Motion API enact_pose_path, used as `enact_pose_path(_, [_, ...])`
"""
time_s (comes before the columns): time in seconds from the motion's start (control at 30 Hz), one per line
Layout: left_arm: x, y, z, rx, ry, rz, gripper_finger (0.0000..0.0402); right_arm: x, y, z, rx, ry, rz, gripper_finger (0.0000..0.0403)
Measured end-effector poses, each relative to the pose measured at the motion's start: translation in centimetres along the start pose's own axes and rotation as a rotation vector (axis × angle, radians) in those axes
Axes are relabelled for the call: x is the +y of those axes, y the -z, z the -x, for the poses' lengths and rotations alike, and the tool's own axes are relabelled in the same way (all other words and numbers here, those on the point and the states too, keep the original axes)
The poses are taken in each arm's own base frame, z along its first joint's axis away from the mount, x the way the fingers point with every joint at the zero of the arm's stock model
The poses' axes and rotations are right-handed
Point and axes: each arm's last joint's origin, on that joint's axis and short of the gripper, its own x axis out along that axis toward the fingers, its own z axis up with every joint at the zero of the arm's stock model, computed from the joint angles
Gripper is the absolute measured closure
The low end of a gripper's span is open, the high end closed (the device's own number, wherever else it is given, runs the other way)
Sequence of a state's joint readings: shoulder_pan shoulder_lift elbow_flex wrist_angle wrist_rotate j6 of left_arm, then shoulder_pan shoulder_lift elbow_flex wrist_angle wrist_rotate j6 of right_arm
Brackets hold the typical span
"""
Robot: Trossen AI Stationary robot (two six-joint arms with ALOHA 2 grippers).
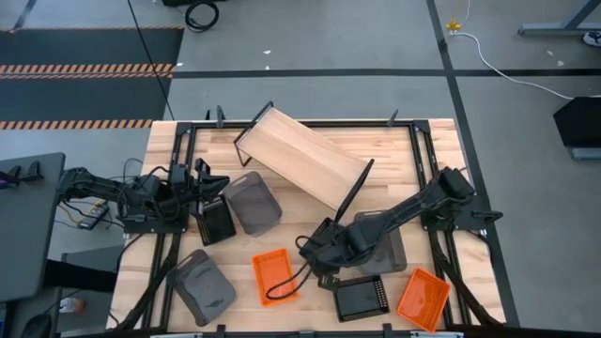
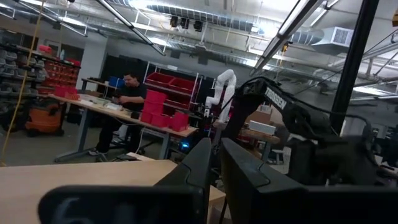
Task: Stack baskets on shelf by color
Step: Put the middle black basket on the shelf
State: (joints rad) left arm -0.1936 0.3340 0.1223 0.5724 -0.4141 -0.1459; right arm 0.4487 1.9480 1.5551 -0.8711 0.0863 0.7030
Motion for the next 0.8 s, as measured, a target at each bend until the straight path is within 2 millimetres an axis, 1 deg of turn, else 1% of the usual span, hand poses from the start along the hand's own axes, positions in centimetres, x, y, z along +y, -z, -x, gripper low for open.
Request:
enact_pose_path(0.13, [0.0, 0.0, 0.0, 0.0, 0.0, 0.0, 0.0362, 0.4, 0.1, -1.3, 0.014, 0.005, 0.037, 0.0323])
enact_pose_path(0.23, [0.0, 0.0, 0.0, 0.0, 0.0, 0.0, 0.036, 0.6, 0.0, -1.6, 0.0, -0.006, 0.056, 0.032])
enact_pose_path(0.3, [0.0, 0.0, 0.0, 0.0, 0.0, 0.0, 0.0359, 0.8, -0.1, -1.6, -0.014, -0.018, 0.056, 0.0309])
enact_pose_path(0.4, [0.0, 0.0, 0.0, 0.0, 0.0, 0.0, 0.0358, 1.1, -0.4, -1.8, -0.046, -0.045, 0.054, 0.028])
enact_pose_path(0.67, [0.0, 0.0, 0.0, -0.001, 0.001, 0.0, 0.0361, 1.3, -0.4, -1.8, -0.056, -0.051, 0.007, 0.0183])
enact_pose_path(0.8, [0.0, 0.0, 0.0, -0.001, 0.001, 0.0, 0.0362, 1.3, -0.3, -2.6, -0.045, -0.042, -0.045, 0.0158])
